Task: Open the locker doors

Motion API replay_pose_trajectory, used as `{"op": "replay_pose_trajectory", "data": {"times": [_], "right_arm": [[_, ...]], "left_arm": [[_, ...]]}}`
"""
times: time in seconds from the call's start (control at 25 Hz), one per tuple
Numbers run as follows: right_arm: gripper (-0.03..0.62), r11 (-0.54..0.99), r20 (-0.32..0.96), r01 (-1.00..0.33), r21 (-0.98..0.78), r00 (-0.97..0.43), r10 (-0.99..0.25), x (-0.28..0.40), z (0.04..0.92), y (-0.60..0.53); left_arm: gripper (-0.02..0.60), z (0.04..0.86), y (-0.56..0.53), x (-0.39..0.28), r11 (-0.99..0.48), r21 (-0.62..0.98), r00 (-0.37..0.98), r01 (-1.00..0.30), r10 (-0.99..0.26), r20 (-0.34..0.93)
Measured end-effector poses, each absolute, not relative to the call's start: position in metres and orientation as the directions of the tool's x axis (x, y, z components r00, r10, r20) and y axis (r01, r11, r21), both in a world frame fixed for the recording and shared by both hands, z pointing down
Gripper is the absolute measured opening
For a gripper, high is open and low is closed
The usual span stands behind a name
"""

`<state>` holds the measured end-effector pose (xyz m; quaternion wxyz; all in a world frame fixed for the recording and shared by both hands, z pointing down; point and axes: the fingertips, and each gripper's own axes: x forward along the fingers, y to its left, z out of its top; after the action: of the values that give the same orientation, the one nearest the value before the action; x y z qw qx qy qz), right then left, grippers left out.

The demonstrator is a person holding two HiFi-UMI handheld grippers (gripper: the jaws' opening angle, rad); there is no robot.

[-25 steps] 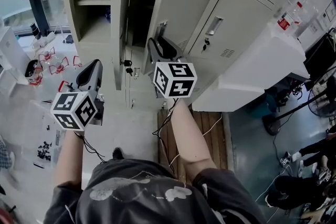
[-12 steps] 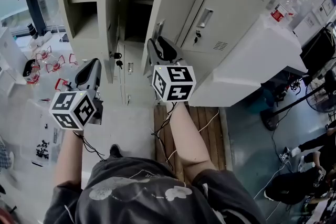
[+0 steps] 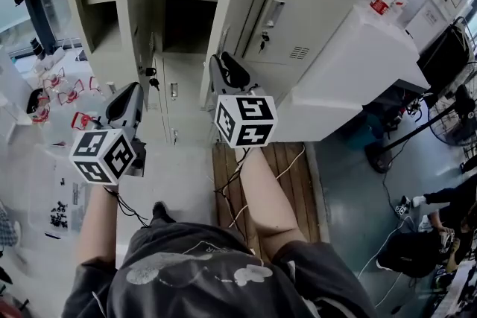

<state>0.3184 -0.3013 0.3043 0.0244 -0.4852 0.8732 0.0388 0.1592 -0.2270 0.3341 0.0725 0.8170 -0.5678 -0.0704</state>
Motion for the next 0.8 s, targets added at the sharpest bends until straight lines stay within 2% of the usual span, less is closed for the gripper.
{"op": "replay_pose_trajectory", "data": {"times": [0.36, 0.8], "right_arm": [[0.061, 0.492, -0.102, -0.869, 0.048, -0.495, -0.863, 0.353, 0.304, -0.288], [0.048, 0.433, -0.119, -0.899, 0.065, -0.438, -0.891, 0.397, 0.305, -0.282]], "left_arm": [[0.008, 0.338, -0.225, 0.188, -0.374, 0.203, 0.377, -0.905, -0.926, -0.027], [0.008, 0.340, -0.227, 0.227, -0.417, 0.198, 0.421, -0.887, -0.907, -0.028]]}}
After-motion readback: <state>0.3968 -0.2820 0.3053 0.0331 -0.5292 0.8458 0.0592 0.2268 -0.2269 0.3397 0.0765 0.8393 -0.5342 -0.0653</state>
